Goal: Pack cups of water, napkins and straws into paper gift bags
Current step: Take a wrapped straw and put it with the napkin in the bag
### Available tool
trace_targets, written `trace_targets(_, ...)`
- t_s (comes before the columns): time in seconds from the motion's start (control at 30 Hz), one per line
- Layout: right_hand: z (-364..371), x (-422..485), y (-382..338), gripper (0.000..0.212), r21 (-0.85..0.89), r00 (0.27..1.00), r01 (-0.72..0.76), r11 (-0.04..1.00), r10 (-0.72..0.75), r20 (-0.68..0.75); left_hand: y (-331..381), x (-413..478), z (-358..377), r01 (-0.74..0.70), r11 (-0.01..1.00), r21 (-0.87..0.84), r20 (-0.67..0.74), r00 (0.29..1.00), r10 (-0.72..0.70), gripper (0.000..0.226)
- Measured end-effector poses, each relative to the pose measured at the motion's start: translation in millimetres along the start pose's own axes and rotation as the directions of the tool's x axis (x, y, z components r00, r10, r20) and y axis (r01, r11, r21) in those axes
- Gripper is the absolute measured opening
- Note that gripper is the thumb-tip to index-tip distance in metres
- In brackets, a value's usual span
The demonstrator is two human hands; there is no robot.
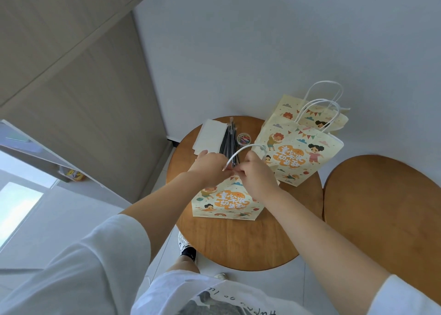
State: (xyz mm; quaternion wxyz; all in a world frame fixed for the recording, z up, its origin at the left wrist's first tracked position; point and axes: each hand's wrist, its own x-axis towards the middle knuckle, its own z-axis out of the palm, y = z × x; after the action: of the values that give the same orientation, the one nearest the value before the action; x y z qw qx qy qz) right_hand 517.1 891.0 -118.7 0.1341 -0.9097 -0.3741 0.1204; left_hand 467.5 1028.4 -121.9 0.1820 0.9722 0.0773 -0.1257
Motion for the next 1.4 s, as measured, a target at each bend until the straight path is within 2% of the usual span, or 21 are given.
trace_targets(0.17,14.4,-20.4,-3.6,0.025,-0.081,0.998,0.016,0.997,-0.021,-0.06,-3.7,-7.5,-0.7,0.024,0.995,0.095,0.064,0.997,-0.03,0.028)
trace_targets(0.23,14.8,-26.2,-6.1,0.039,-0.082,0.997,-0.002,0.997,-0.003,-0.071,-2.7,-8.3,0.2,0.065,0.995,0.082,0.069,0.995,-0.07,0.028)
trace_targets(0.3,13.7,-30.2,-9.1,0.052,-0.028,0.996,-0.083,0.996,0.084,0.035,-1.6,-8.0,2.4,0.093,0.993,0.07,0.066,0.993,-0.098,0.028)
trace_targets(0.37,12.5,-32.2,-11.3,0.065,0.145,0.956,-0.214,0.966,0.176,0.235,-0.9,-7.6,3.6,0.118,0.992,0.038,0.064,0.991,-0.121,0.027)
trace_targets(0.43,9.9,-36.8,-9.0,0.08,0.381,0.9,-0.341,0.86,0.18,0.398,-0.3,-7.0,3.5,0.125,0.992,0.014,0.07,0.99,-0.126,0.026)
trace_targets(0.47,9.0,-39.9,-6.3,0.084,0.443,0.888,-0.358,0.822,0.154,0.433,-0.6,-7.2,3.2,0.12,0.993,0.023,0.074,0.99,-0.121,0.026)
trace_targets(0.53,8.9,-45.7,1.1,0.081,0.535,0.907,-0.33,0.778,0.105,0.408,-2.5,-7.8,2.7,0.102,0.989,0.105,0.098,0.989,-0.112,0.028)
trace_targets(0.57,8.6,-48.2,3.3,0.074,0.589,0.939,-0.288,0.755,0.101,0.329,-3.7,-8.4,2.4,0.099,0.982,0.159,0.116,0.986,-0.119,0.029)
trace_targets(0.6,8.0,-50.5,5.9,0.063,0.634,0.977,-0.207,0.745,0.118,0.18,-5.3,-8.4,2.4,0.105,0.976,0.192,0.131,0.983,-0.132,0.029)
trace_targets(0.63,4.8,-52.3,7.5,0.047,0.629,0.989,-0.095,0.772,0.144,-0.027,-6.3,-8.0,2.4,0.115,0.974,0.197,0.143,0.979,-0.145,0.028)
trace_targets(0.67,0.6,-53.5,10.7,0.03,0.565,0.956,0.008,0.825,0.158,-0.245,-7.0,-6.8,2.9,0.125,0.975,0.185,0.154,0.976,-0.155,0.027)
trace_targets(0.7,-4.1,-53.1,16.6,0.018,0.465,0.901,0.076,0.882,0.139,-0.41,-6.7,-5.7,3.2,0.131,0.977,0.17,0.161,0.974,-0.158,0.027)
trace_targets(0.73,-9.3,-50.8,23.9,0.016,0.35,0.868,0.103,0.931,0.087,-0.488,-5.5,-5.4,3.0,0.131,0.978,0.16,0.163,0.974,-0.158,0.028)
trace_targets(0.77,-13.9,-46.2,31.0,0.025,0.243,0.896,0.068,0.968,0.048,-0.442,-3.8,-5.4,2.7,0.126,0.979,0.157,0.158,0.976,-0.151,0.028)
trace_targets(0.8,-17.7,-40.8,39.4,0.04,0.144,0.965,-0.004,0.99,0.042,-0.26,-2.0,-5.9,2.4,0.116,0.98,0.164,0.147,0.979,-0.14,0.03)
trace_targets(0.83,-20.8,-35.2,48.1,0.054,0.013,0.998,-0.059,0.998,0.06,-0.019,0.3,-6.1,2.0,0.098,0.979,0.181,0.137,0.983,-0.124,0.03)
trace_targets(0.87,-23.4,-30.3,55.4,0.059,-0.123,0.985,-0.063,0.99,0.082,0.154,3.1,-6.5,1.0,0.076,0.977,0.201,0.131,0.986,-0.103,0.031)
trace_targets(0.93,-24.7,-25.2,62.7,0.048,-0.252,0.955,-0.022,0.968,0.094,0.28,10.4,-6.6,-3.2,0.034,0.975,0.218,0.128,0.99,-0.064,0.029)
trace_targets(1.0,-27.5,-25.1,69.7,0.035,-0.255,0.965,-0.045,0.966,0.108,0.238,19.2,-3.1,-9.1,-0.004,0.978,0.21,0.128,0.991,-0.024,0.029)
trace_targets(1.17,-45.5,-37.5,98.6,0.023,-0.14,0.968,-0.188,0.972,0.207,0.141,49.1,20.3,-17.5,-0.058,0.983,0.175,0.132,0.991,0.035,0.029)
trace_targets(1.4,-56.7,-47.7,137.8,0.013,-0.19,0.943,-0.317,0.929,0.33,0.042,81.6,64.6,-1.8,-0.132,0.96,0.246,0.144,0.985,0.099,0.025)
